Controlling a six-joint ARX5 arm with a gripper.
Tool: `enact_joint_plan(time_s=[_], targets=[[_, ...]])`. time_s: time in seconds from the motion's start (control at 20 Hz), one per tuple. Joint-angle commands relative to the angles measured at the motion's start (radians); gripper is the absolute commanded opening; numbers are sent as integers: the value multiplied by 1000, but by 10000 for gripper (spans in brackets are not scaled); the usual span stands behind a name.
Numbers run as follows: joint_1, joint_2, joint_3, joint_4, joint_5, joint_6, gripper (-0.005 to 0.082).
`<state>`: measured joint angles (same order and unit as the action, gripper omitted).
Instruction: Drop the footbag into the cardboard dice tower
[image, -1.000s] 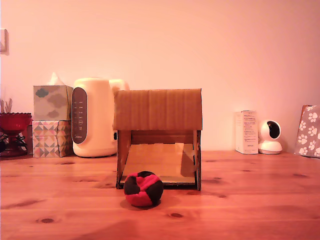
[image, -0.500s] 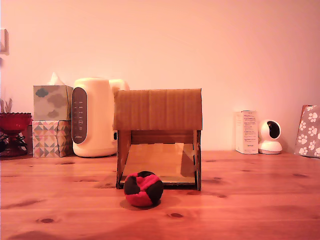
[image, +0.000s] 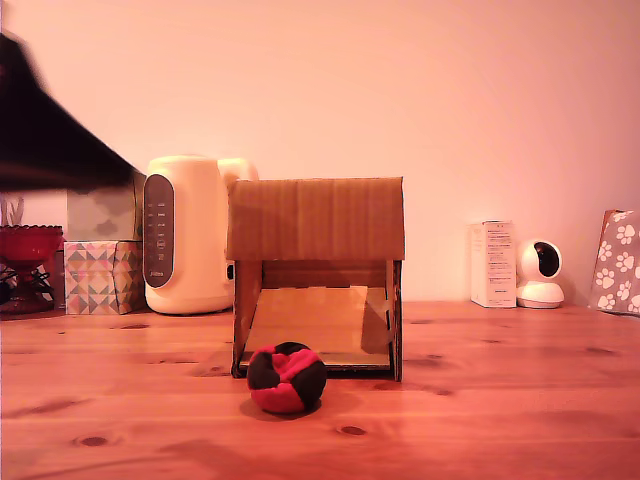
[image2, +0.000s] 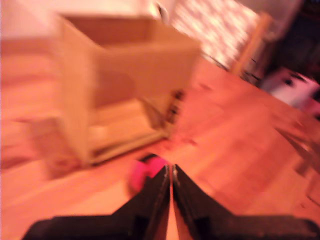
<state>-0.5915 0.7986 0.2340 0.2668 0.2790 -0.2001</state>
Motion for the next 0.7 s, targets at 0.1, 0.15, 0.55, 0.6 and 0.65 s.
enact_joint_plan(time_s=[0.1, 0.15, 0.55, 0.6, 0.65], targets=[[-43, 158, 3, 126, -13, 6, -19], [-50, 200, 3, 151, -15, 6, -19], [-72, 433, 13, 328, -25, 16, 641], [-72, 453, 16, 340, -31, 34, 810], [-73, 470, 17, 348, -31, 46, 731]])
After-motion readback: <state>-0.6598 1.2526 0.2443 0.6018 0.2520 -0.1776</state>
